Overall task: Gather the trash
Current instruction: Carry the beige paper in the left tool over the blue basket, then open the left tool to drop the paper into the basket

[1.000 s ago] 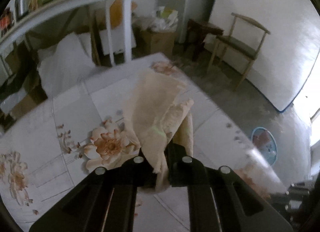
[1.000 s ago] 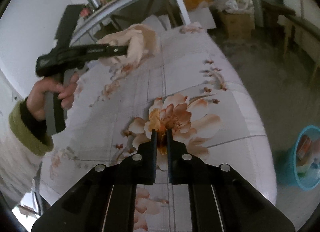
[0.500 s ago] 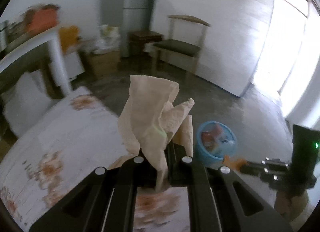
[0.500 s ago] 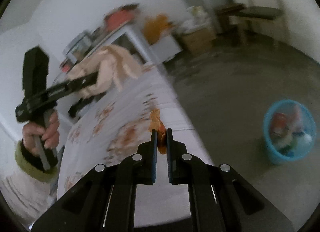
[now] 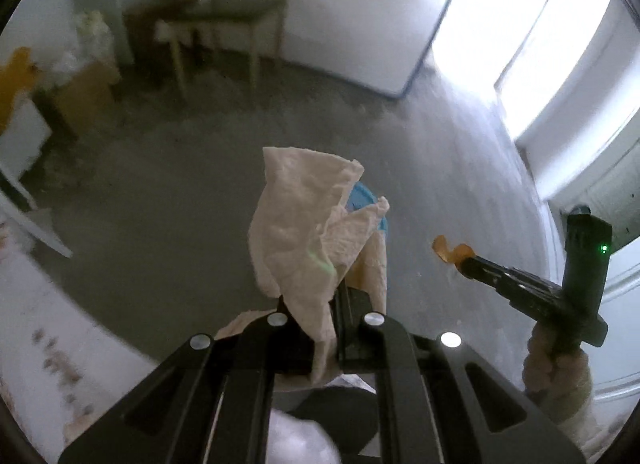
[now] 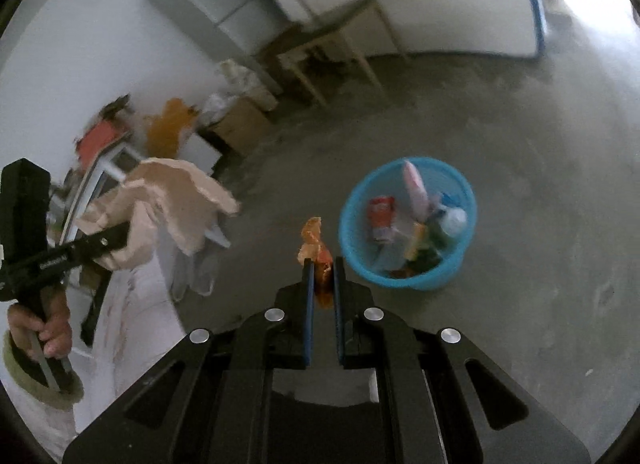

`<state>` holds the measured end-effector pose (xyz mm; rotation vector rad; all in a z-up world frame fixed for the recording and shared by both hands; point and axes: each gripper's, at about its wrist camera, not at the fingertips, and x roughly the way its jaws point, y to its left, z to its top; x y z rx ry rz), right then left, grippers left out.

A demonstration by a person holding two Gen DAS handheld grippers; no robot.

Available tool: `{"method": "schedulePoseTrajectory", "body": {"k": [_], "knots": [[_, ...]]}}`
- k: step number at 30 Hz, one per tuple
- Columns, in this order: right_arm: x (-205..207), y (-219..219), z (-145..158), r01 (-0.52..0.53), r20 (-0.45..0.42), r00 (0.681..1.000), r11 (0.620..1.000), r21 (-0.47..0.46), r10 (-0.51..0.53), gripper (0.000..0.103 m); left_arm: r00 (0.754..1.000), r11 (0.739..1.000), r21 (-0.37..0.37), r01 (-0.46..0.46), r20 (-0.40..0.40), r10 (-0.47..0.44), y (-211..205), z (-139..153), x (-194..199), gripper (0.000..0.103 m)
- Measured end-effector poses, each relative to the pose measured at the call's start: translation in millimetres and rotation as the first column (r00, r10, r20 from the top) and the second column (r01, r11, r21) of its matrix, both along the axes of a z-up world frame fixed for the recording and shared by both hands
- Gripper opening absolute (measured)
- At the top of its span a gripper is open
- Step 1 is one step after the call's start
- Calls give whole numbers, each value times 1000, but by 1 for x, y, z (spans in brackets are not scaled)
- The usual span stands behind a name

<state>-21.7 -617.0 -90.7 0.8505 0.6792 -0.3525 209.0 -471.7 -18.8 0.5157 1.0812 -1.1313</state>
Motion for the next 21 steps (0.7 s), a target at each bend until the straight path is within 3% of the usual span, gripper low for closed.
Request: {"method": "schedulePoseTrajectory", "body": {"k": [5,8,13,17,19,21], "knots": [[3,-21,-40,30,-43,999,998,63,-28,7,987,985,170,-4,-160,32,-68,-67,13,7],[8,-33,-62,41,-68,997,995,91,-35,7,962,963,271,-14,-259,87,-105,-121,24,8],[20,-53,-98,59,-123,992,990,131,-43,8,952,927,374,-37,-267,146,-149,-181,36,8],[31,-68,-117,72,-161,986,988,136,-50,8,948,919,380,-100,-244,204,-174,-210,51,10],[39,-75,-124,75,-168,984,987,139,-52,8,940,920,370,-129,-249,232,-180,-218,57,19],[50,-82,-130,74,-171,984,988,136,-50,9,933,917,365,-158,-248,260,-186,-225,63,39]]}}
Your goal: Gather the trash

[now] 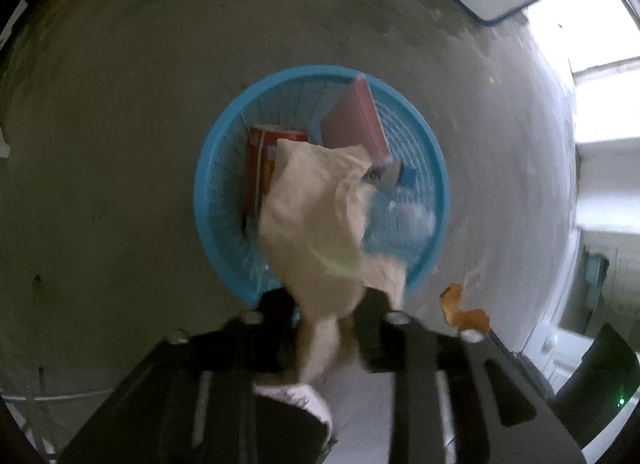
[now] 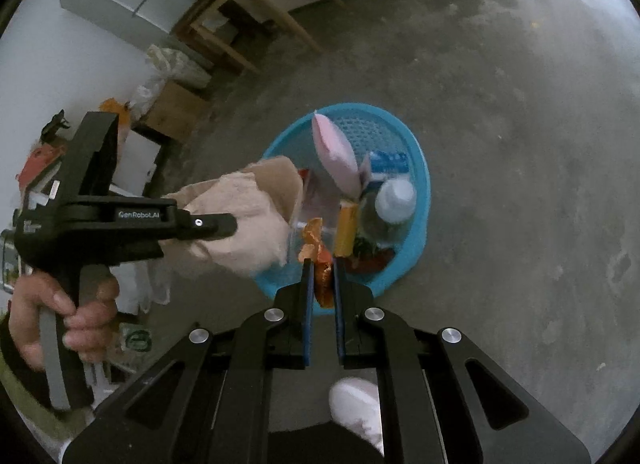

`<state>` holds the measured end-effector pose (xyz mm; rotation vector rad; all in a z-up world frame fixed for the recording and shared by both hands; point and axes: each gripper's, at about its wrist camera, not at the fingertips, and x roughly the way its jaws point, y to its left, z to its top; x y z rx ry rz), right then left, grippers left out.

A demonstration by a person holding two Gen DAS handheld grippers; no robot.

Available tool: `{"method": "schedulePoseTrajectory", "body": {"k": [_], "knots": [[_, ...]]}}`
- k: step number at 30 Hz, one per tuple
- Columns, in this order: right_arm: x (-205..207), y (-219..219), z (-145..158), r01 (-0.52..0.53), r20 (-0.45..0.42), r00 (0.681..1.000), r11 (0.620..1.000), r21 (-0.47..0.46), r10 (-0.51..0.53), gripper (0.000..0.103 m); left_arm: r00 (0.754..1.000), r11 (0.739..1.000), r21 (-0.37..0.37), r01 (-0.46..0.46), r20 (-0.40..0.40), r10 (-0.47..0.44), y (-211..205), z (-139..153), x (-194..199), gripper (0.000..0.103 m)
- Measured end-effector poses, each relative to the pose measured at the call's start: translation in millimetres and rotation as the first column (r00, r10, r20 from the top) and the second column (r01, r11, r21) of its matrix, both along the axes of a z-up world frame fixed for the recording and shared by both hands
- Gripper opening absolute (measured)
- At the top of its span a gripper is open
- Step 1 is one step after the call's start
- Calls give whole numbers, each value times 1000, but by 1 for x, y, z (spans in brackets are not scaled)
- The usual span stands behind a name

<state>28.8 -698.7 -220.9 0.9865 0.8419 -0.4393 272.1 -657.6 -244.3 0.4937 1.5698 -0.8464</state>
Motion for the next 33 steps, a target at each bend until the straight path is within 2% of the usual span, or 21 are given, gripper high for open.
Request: {"method": "schedulePoseTrajectory", "body": {"k": [3,5,6,11,15,18,23,25,27,30,33], "knots": [[20,-5,-9,-14,-15,1000,1000,-11,14,15,999,999,-10,-45,13,45,2,-4,5,61],[32,-6,-17,-32,-31,999,999,-10,31,25,997,997,-33,-77,3,77,5,-1,5,66],[35,-6,-19,-34,-45,998,999,-10,33,31,996,995,-50,-88,-7,88,9,2,10,68],[27,-3,-9,-25,-36,999,999,-26,24,49,993,984,-135,-119,-33,115,25,32,15,73],[9,-2,11,3,-4,1000,999,-54,-3,51,991,970,-204,-130,-52,122,36,72,16,74],[-11,2,34,28,33,999,997,-74,-25,52,993,951,-289,-112,-58,99,60,118,12,75],[-39,28,76,17,98,995,993,-117,-5,54,997,898,-432,-81,-20,80,128,197,-1,79],[-46,45,92,-5,109,994,989,-145,21,56,995,870,-487,-74,22,98,172,231,-9,80],[-56,72,115,-40,119,991,982,-187,63,61,990,855,-515,-65,77,122,211,255,-19,82],[-64,110,140,-87,126,985,967,-239,120,69,970,825,-563,-49,171,175,274,289,-42,88],[-72,156,172,-151,116,973,931,-332,199,80,924,794,-606,-50,273,266,336,312,-72,97]]}}
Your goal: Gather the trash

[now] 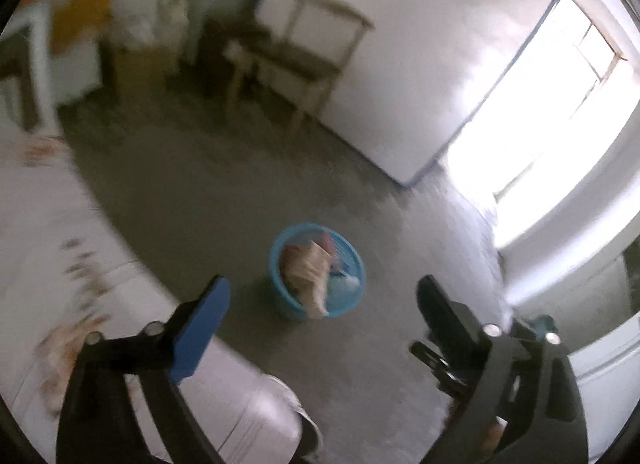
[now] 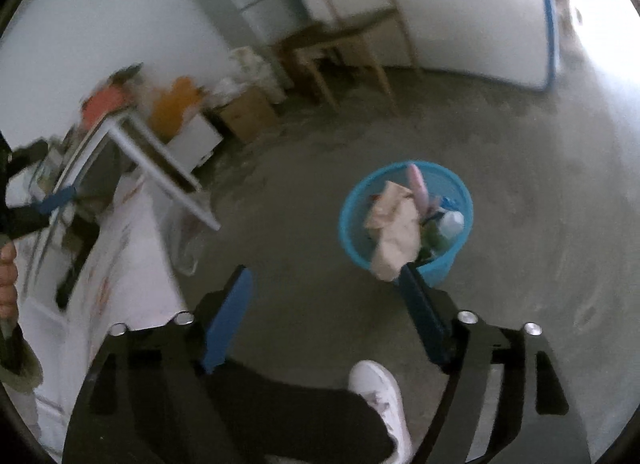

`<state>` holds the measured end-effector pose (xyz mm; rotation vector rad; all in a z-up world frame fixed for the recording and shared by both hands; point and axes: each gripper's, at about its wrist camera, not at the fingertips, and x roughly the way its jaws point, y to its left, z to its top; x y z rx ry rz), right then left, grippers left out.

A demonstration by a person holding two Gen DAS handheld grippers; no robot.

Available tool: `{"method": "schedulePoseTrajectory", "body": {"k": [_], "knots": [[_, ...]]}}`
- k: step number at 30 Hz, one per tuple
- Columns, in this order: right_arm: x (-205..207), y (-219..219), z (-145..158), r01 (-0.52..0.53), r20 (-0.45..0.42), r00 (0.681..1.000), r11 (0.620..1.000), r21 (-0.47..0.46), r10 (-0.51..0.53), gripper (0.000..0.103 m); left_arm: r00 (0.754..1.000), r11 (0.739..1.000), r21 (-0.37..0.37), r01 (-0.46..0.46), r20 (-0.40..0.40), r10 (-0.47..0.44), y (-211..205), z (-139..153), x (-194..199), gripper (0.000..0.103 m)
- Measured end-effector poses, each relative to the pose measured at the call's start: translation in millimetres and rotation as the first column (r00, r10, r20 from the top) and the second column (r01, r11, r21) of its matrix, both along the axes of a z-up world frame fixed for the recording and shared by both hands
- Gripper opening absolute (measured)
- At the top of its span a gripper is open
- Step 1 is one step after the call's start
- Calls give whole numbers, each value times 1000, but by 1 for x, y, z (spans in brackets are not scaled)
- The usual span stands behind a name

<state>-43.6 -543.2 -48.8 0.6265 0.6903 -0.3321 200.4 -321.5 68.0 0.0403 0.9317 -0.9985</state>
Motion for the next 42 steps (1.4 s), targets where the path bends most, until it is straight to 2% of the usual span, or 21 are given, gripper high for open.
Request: {"method": "schedulePoseTrajectory", "body": {"k": [2,5,8,13,20,23,27,31,34,37,42], "knots": [[-5,29,20,-41,5,999,997,-64,41,86,996,998,-24,-61,58,62,38,7,-24,97],[-14,66,46,-70,9,997,986,-153,72,94,987,989,-48,-140,67,143,85,6,-52,97],[-20,98,65,-90,3,996,968,-234,93,95,980,980,-65,-190,46,193,116,-5,-76,97],[-22,146,83,-124,-17,992,918,-378,127,95,959,960,-68,-270,68,274,147,-15,-110,97],[-24,192,86,-178,-33,983,888,-424,182,95,916,933,-27,-359,182,358,182,-17,-144,97],[-25,208,90,-190,-33,980,870,-455,197,95,885,908,-18,-418,217,412,195,-16,-152,97],[-28,217,97,-191,-10,977,855,-482,213,95,851,885,-18,-465,265,453,197,-11,-158,97],[-29,207,99,-125,54,983,862,-492,173,95,823,867,-7,-499,309,476,183,-13,-156,97],[-28,196,92,-83,55,991,880,-467,123,95,818,858,19,-514,312,483,170,-19,-150,97],[-25,185,82,-75,22,995,895,-440,94,95,806,833,60,-550,301,510,157,-30,-146,97],[-19,169,65,-59,-41,998,910,-411,47,95,806,822,107,-559,306,507,136,-45,-141,97]]}}
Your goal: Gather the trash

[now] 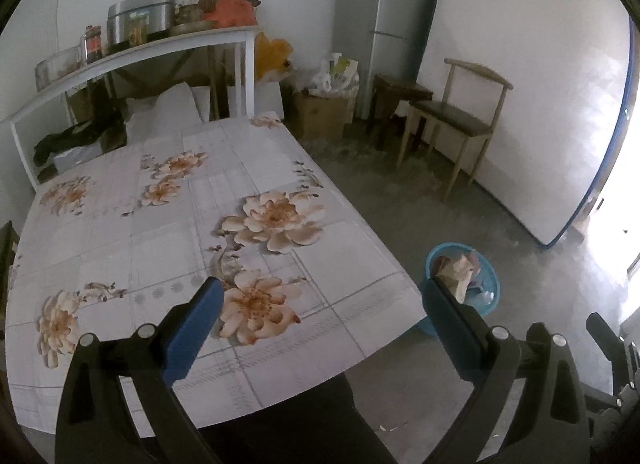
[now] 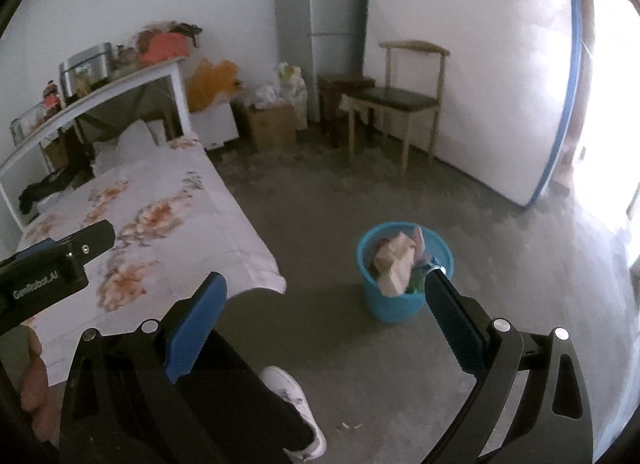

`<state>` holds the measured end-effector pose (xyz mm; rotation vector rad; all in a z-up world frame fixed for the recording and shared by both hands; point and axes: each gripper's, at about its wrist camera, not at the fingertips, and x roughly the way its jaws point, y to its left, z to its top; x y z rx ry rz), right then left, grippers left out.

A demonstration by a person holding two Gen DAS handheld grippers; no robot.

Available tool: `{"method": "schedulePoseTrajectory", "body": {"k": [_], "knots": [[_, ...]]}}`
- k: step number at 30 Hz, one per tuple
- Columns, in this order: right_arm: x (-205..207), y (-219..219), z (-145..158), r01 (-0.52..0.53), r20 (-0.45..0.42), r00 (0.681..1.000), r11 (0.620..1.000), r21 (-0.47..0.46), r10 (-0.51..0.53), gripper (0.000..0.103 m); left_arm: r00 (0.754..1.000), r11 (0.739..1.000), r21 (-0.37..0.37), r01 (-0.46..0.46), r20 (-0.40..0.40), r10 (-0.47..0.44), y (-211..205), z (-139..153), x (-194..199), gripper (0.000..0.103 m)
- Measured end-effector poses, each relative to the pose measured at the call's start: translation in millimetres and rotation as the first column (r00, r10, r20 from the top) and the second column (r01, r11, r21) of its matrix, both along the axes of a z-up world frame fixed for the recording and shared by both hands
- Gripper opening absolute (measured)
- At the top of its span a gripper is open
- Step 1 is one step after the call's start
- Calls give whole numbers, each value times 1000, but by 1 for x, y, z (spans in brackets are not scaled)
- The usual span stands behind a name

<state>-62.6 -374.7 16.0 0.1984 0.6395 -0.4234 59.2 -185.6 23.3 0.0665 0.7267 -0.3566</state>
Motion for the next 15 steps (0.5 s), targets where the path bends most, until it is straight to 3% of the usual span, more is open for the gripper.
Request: {"method": "schedulePoseTrajectory", "body": {"k": [7,15], "knots": [[1,-11,-12,27,-54,998,998,-57,-30,95,999,999,45,-30,-37,32,-20,-14,4,97],[0,-20,-15,11,-64,998,998,-57,-15,95,986,990,-2,-142,-89,141,-11,-20,8,97]]}}
